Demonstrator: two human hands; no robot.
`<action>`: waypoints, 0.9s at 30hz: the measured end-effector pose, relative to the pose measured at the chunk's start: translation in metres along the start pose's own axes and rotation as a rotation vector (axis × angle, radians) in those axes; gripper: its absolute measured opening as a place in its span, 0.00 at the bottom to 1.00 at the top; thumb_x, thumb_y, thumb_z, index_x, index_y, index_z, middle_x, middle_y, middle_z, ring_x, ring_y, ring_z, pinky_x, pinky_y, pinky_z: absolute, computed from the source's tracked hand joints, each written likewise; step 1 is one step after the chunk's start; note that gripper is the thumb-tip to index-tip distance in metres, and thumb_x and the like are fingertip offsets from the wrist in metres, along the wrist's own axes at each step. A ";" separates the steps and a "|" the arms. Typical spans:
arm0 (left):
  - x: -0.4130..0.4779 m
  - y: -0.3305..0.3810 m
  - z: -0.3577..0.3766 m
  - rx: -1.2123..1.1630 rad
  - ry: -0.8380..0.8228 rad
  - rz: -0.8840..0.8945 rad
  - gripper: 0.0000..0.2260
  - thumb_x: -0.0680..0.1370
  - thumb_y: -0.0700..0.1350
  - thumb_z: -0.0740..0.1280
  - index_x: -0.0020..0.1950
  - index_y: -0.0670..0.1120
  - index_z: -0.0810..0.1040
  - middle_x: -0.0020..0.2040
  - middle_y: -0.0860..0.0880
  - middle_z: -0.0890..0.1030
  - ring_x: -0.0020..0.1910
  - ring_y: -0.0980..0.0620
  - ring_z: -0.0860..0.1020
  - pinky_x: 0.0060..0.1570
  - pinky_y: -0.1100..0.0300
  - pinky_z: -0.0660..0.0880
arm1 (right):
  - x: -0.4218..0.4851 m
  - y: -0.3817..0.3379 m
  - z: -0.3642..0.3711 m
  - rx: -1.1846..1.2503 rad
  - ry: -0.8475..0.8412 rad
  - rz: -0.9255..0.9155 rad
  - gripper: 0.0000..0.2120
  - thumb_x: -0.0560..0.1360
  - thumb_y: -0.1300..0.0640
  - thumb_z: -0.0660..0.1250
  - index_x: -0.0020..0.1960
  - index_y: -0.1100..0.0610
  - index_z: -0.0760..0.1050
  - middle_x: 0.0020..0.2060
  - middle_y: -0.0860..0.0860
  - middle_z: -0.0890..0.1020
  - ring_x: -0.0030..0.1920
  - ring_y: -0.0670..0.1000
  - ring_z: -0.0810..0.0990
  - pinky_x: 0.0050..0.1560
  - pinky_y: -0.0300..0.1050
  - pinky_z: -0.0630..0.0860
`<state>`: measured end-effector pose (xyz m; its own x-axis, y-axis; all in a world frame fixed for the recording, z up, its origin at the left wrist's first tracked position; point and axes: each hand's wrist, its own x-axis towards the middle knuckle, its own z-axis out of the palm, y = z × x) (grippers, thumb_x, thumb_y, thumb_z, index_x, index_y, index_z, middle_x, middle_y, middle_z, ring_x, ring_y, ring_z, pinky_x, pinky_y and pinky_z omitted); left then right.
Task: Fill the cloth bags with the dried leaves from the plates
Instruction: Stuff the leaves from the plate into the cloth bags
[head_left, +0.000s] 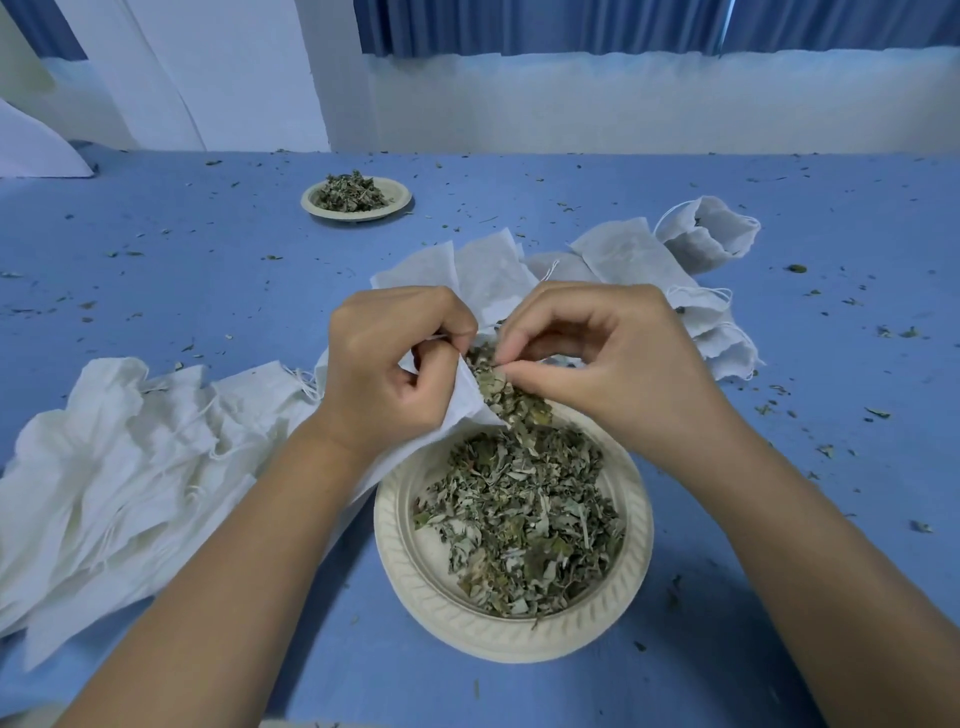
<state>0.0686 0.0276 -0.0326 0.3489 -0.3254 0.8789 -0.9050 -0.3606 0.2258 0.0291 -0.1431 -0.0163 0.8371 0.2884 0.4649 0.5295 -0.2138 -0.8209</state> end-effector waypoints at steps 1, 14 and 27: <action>0.000 -0.001 -0.001 -0.009 0.004 0.001 0.09 0.64 0.31 0.54 0.29 0.39 0.72 0.23 0.46 0.68 0.25 0.52 0.62 0.28 0.66 0.59 | -0.001 -0.001 -0.001 -0.047 -0.053 -0.006 0.06 0.71 0.69 0.71 0.42 0.59 0.82 0.40 0.50 0.83 0.43 0.49 0.82 0.49 0.41 0.78; 0.000 -0.004 -0.003 -0.024 0.060 -0.012 0.10 0.64 0.32 0.54 0.34 0.45 0.69 0.24 0.46 0.67 0.23 0.48 0.63 0.26 0.61 0.61 | 0.002 -0.002 -0.016 -0.054 -0.208 -0.097 0.12 0.67 0.70 0.74 0.48 0.61 0.78 0.48 0.57 0.77 0.51 0.55 0.78 0.51 0.51 0.77; 0.000 -0.005 0.000 -0.068 0.026 0.075 0.11 0.64 0.30 0.53 0.35 0.45 0.68 0.31 0.56 0.62 0.29 0.57 0.60 0.34 0.72 0.59 | 0.000 0.001 0.003 -0.228 -0.229 -0.140 0.15 0.67 0.74 0.70 0.51 0.61 0.82 0.47 0.52 0.83 0.49 0.50 0.81 0.53 0.45 0.77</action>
<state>0.0730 0.0296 -0.0332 0.2745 -0.3262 0.9046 -0.9429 -0.2761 0.1865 0.0288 -0.1407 -0.0181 0.7157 0.5259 0.4597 0.6754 -0.3533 -0.6473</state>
